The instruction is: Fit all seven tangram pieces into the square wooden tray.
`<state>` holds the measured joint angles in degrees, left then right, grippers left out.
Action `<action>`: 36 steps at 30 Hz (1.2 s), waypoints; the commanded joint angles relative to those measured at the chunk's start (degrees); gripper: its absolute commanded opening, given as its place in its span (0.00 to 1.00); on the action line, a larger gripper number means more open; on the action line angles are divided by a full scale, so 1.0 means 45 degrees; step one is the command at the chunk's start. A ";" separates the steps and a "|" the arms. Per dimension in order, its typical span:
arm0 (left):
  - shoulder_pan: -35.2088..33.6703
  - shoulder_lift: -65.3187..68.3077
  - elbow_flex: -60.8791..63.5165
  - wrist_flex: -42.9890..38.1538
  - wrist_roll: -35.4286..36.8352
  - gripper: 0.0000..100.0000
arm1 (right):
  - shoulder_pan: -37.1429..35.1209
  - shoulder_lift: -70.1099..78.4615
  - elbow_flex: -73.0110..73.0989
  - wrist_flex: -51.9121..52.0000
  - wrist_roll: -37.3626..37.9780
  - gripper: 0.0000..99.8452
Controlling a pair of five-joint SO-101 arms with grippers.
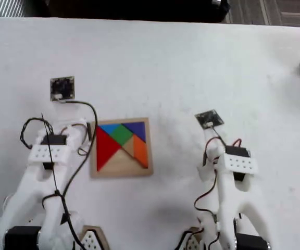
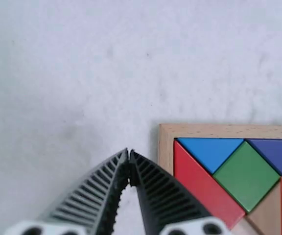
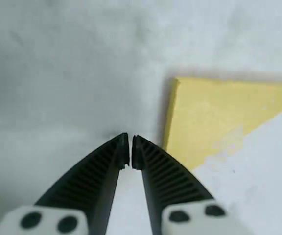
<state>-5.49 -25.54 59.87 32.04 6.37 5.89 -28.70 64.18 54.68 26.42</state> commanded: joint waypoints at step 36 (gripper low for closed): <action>0.0010 0.0010 -0.0410 -0.0391 0.0078 0.02 | 0.3937 -0.0264 0.0234 -0.3780 -0.0117 0.02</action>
<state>-5.49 -25.54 59.87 32.04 6.37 21.01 -28.70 65.41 39.65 26.42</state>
